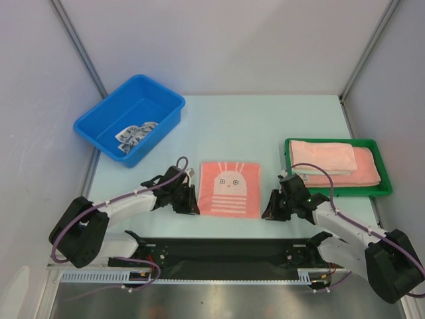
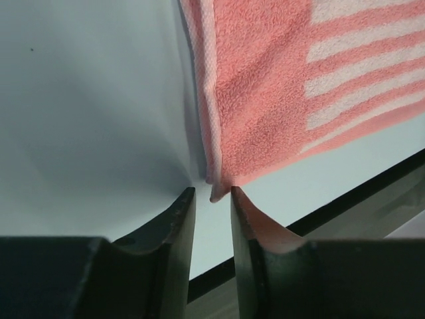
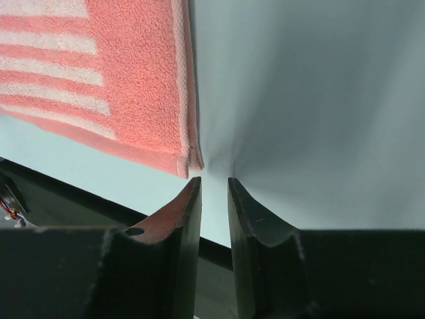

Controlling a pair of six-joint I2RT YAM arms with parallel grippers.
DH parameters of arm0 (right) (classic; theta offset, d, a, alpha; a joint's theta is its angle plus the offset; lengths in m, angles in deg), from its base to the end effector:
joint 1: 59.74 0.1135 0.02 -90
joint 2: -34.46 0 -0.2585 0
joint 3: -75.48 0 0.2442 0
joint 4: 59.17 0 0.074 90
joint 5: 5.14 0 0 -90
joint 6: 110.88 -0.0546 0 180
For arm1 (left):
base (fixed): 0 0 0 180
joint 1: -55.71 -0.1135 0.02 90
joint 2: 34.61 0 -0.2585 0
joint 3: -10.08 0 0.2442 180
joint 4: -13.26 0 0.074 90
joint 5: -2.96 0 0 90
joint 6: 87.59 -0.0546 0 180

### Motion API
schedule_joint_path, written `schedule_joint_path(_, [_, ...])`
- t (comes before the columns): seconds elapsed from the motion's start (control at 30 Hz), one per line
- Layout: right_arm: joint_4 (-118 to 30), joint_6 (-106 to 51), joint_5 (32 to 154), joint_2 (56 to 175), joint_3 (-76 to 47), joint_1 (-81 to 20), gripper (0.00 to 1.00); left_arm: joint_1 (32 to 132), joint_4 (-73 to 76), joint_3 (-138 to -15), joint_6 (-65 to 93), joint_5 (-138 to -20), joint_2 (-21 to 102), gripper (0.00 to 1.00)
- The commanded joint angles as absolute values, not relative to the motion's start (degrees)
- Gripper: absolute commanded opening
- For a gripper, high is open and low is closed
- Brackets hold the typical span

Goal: Fold and stack the towels
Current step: Fold the towel

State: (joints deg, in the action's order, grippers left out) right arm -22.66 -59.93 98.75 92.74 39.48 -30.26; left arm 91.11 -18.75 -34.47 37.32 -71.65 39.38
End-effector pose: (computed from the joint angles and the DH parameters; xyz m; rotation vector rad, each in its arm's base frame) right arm 0.1466 0.0980 0.1322 0.1356 2.7372 0.7064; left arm 0.1725 -0.1404 0.1307 0.1082 2.7979 -0.7191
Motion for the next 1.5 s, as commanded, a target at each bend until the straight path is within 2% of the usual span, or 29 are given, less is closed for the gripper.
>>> schedule_joint_path(0.0, [-19.12,-59.91,97.08,90.54,36.92,-30.20,0.28,91.31,-21.61,-37.26,35.72,-71.31,38.69,0.34])
schedule_joint_path(0.2, [-15.85,-60.26,94.98,90.00,29.36,-30.20,0.28,91.22,-30.23,-49.04,33.52,-75.96,36.40,0.46])
schedule_joint_path(0.47, [-19.54,-60.34,93.83,100.46,26.10,-28.80,0.23,90.00,-21.72,-57.93,30.36,-71.06,47.72,0.44])
schedule_joint_path(0.77, [-21.48,-62.01,90.24,102.41,34.19,-27.04,0.19,85.25,-17.49,-65.66,28.86,-70.69,64.34,0.40])
schedule_joint_path(1.03, [-17.26,-60.79,89.61,97.75,30.87,-26.95,0.20,83.58,-19.33,-67.60,28.77,-67.89,65.15,0.40])
schedule_joint_path(1.17, [-16.73,-57.98,89.43,98.44,25.16,-27.91,0.27,83.40,-20.74,-70.22,28.25,-66.39,62.59,0.42])
schedule_joint_path(1.33, [-25.69,-49.39,96.18,108.45,16.80,-33.27,0.26,82.61,-23.73,-74.36,27.19,-68.05,66.53,0.42])
schedule_joint_path(1.47, [-29.29,-41.99,97.34,122.05,8.01,-34.60,0.25,81.99,-23.82,-76.83,26.75,-68.85,69.79,0.40])
